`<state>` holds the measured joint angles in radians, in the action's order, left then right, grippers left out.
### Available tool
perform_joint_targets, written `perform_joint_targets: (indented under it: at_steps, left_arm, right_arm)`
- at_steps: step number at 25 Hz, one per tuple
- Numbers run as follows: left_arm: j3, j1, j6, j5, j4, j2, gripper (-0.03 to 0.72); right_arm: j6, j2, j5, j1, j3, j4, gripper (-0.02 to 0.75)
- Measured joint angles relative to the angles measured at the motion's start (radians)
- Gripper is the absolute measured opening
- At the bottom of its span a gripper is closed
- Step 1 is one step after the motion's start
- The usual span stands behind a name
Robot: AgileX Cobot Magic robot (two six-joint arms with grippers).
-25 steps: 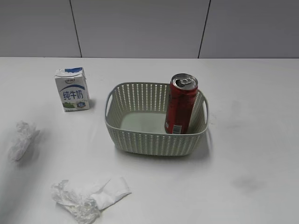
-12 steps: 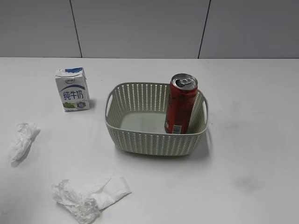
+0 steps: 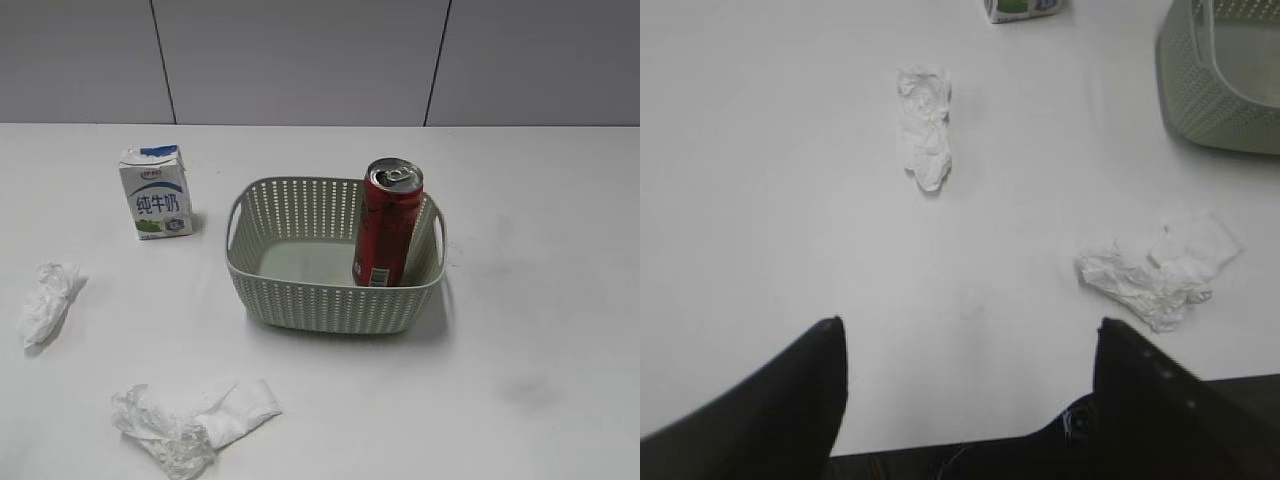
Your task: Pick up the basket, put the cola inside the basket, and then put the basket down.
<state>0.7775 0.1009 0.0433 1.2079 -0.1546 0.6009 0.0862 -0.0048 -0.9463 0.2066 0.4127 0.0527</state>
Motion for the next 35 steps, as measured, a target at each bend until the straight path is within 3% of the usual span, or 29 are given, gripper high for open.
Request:
perform_joint_targets:
  at_steps: [15,35]
  left_arm:
    - [-0.241,0.0,0.0,-0.023,0.011,-0.565,0.578]
    - [-0.281,0.0,0.0,-0.115,0.019,-0.578,0.561]
  right_arm:
    - [-0.001,0.0,0.0,0.001,0.0,0.0,0.583]
    - [-0.004,0.0,0.0,0.001,0.0,0.0,0.583]
